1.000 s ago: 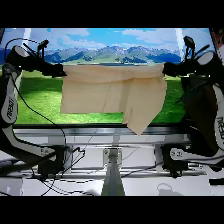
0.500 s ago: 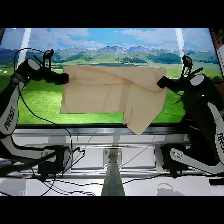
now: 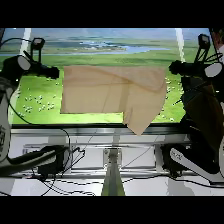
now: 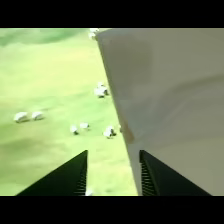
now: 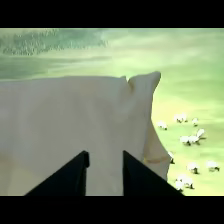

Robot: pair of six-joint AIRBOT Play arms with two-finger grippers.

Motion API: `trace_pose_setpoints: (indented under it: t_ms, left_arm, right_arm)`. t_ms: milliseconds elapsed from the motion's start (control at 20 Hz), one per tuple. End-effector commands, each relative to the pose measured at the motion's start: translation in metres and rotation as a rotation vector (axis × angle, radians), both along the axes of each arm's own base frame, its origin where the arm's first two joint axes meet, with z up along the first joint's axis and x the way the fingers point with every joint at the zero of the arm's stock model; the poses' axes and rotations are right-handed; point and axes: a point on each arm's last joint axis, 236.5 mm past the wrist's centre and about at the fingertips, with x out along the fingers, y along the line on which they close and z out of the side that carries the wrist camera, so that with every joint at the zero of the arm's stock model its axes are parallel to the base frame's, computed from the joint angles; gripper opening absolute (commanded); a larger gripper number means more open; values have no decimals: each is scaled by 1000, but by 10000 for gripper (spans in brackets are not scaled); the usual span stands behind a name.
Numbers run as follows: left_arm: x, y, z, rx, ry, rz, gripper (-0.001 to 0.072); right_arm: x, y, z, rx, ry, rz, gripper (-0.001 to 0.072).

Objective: Fold the clothes and pants, and hang the long-sleeved shirts on hangers.

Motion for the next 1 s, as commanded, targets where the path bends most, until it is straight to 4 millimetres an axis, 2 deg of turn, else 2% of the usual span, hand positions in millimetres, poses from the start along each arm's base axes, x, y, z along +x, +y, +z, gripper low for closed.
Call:
trace_pose_setpoints:
  t_ms: [0, 50, 100, 150, 200, 300, 350, 400, 500, 550, 600, 650, 700, 750, 800, 950]
  left_arm:
    - [-21, 28, 87, 144, -179, 5, 163]
    - [-32, 31, 113, 146, -232, 21, 20]
    - [-45, 38, 128, 140, -256, 55, 16]
    - [-59, 47, 131, 131, -255, 95, 15]
    - [-77, 58, 117, 109, -225, 140, 15]
    - [-108, 66, 63, 49, -123, 173, 14]
    - [-123, 60, 28, 6, -57, 134, 14]
    - [-139, 50, -4, -56, 10, 105, 15]
    - [-162, 35, -48, -170, 108, 105, 15]
    - [-168, 32, -61, -203, 143, 125, 16]
    - [-173, 31, -71, -225, 175, 144, 29]
    - [-175, 31, -77, -239, 197, 157, 101]
    - [-175, 31, -81, -247, 209, 165, 339]
    - [-175, 29, -84, -257, 220, 169, 556]
    - [-176, 28, -87, -275, 237, 190, 602]
    - [-178, 28, -93, -312, 271, 255, 602]
  right_arm:
    - [-19, -18, 57, -159, -94, 21, 71]
    - [-33, -24, 64, -211, -81, 30, 15]
    - [-49, -30, 65, -251, -45, 37, 14]
    - [-68, -39, 59, -288, 22, 41, 14]
    - [-86, -45, 46, -303, 98, 55, 13]
    - [-131, -54, 0, -276, 299, 82, 13]
    - [-151, -54, -25, -230, 381, 76, 13]
    - [-166, -44, -50, -138, 421, 58, 12]
    - [-180, 12, -81, 169, 428, 54, 13]
    - [-189, 39, -93, 306, 453, 54, 15]
    - [-198, 56, -105, 394, 481, 42, 93]
    - [-208, 64, -119, 443, 512, 17, 307]
    - [-218, 67, -134, 457, 545, -5, 419]
    - [-228, 69, -147, 463, 572, -23, 415]
    - [-234, 70, -158, 468, 584, -42, 414]
    - [-242, 75, -178, 510, 587, -110, 413]
